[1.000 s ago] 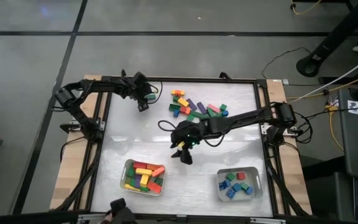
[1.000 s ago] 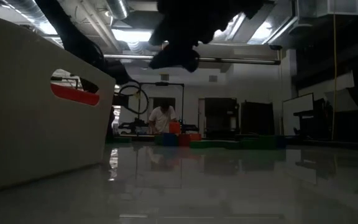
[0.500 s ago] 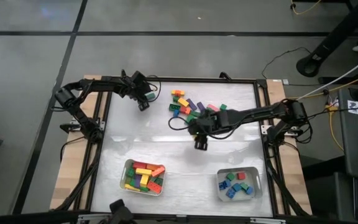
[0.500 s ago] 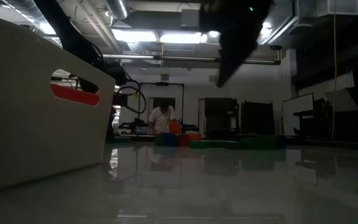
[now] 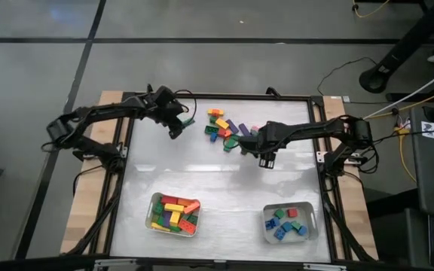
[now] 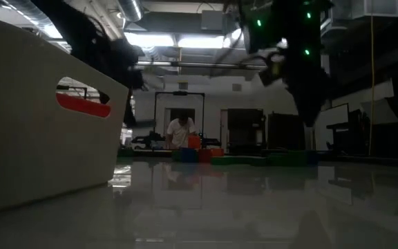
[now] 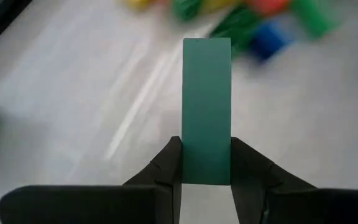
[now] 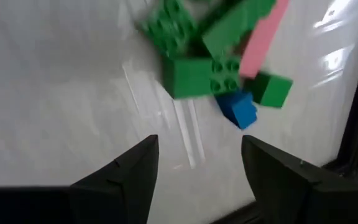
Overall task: Sort blocks by size
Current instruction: Put the rectangular green block into the white bin
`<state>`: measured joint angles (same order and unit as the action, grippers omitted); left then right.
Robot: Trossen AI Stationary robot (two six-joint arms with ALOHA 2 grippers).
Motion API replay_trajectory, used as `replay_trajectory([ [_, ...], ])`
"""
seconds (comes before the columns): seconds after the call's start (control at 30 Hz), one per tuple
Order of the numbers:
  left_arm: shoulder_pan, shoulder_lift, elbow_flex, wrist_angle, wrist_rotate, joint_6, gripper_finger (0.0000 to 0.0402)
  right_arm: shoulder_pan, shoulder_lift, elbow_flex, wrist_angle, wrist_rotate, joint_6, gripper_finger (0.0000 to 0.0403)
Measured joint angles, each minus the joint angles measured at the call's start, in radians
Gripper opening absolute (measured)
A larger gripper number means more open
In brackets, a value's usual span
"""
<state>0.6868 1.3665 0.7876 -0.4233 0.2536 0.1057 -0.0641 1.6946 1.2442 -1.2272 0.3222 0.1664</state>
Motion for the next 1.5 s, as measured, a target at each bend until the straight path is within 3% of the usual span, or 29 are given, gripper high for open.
replay_trajectory([
  [0.13,-0.073,-0.097,0.001,-0.021,0.077,-0.082,0.0081,-0.058,-0.031,-0.083,0.025,0.000,-0.073,0.0229],
  [0.47,-0.328,-0.230,0.001,-0.049,0.085,-0.248,0.0082,-0.198,-0.049,-0.185,0.135,0.008,-0.269,0.0229],
  [1.03,-0.813,-0.237,0.001,-0.074,0.084,-0.453,0.0090,-0.266,-0.048,-0.240,0.294,0.000,-0.359,0.0229],
  [1.5,-1.088,-0.232,0.001,-0.063,0.023,-0.862,0.0101,-0.285,-0.039,-0.274,0.368,-0.029,-0.384,0.0229],
])
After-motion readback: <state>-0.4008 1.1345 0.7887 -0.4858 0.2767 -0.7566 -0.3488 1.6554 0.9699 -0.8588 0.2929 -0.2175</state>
